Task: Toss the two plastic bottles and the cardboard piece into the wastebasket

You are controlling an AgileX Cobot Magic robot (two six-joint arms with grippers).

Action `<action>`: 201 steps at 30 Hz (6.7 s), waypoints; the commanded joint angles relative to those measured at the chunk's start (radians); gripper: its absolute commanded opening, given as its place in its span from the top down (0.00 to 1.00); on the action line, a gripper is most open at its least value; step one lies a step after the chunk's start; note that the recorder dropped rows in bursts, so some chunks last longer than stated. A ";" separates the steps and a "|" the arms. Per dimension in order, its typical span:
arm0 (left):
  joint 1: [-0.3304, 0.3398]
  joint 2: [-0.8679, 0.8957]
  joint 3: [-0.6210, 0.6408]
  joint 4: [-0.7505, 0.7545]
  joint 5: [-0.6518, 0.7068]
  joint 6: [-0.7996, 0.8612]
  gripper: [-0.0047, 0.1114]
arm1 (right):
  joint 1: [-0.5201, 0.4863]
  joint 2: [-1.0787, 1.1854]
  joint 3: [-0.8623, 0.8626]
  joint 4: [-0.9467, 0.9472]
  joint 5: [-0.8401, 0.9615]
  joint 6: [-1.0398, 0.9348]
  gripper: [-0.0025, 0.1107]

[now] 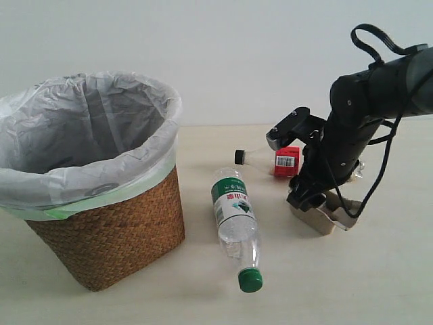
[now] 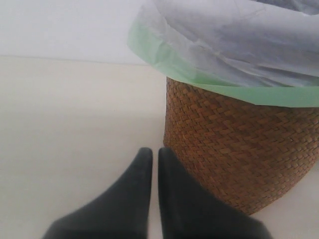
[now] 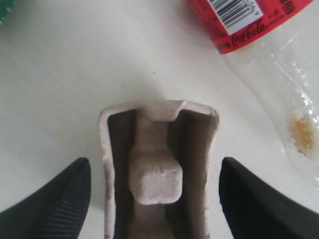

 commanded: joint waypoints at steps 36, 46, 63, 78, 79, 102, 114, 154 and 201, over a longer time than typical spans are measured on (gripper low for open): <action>0.001 -0.003 0.004 0.003 -0.003 -0.005 0.93 | -0.005 0.078 -0.002 -0.001 -0.029 0.108 0.93; 0.001 -0.003 0.004 0.003 -0.003 -0.005 0.93 | 0.039 -0.126 -0.002 0.107 0.108 0.152 0.98; 0.001 -0.003 0.004 0.003 -0.003 -0.005 0.93 | 0.154 -0.541 0.396 0.290 -0.071 0.305 0.98; 0.001 -0.003 0.004 0.003 -0.003 -0.005 0.93 | -0.286 -0.724 0.394 -0.038 0.197 0.528 0.98; 0.001 -0.003 0.004 0.003 -0.003 -0.005 0.93 | -0.306 -0.724 0.396 -0.055 0.203 0.540 0.98; 0.001 -0.003 0.004 0.003 -0.003 -0.005 0.93 | 0.275 -0.316 -0.501 0.595 0.192 0.464 0.29; 0.001 -0.003 0.004 0.003 -0.003 -0.005 0.93 | 0.271 -0.241 -0.571 0.023 0.534 0.652 0.37; 0.001 -0.003 0.004 0.003 -0.003 -0.005 0.93 | 0.201 0.136 -0.245 0.188 0.223 0.508 0.44; 0.001 -0.003 0.004 0.003 -0.003 -0.005 0.93 | 0.201 0.206 -0.245 0.126 0.290 0.549 0.96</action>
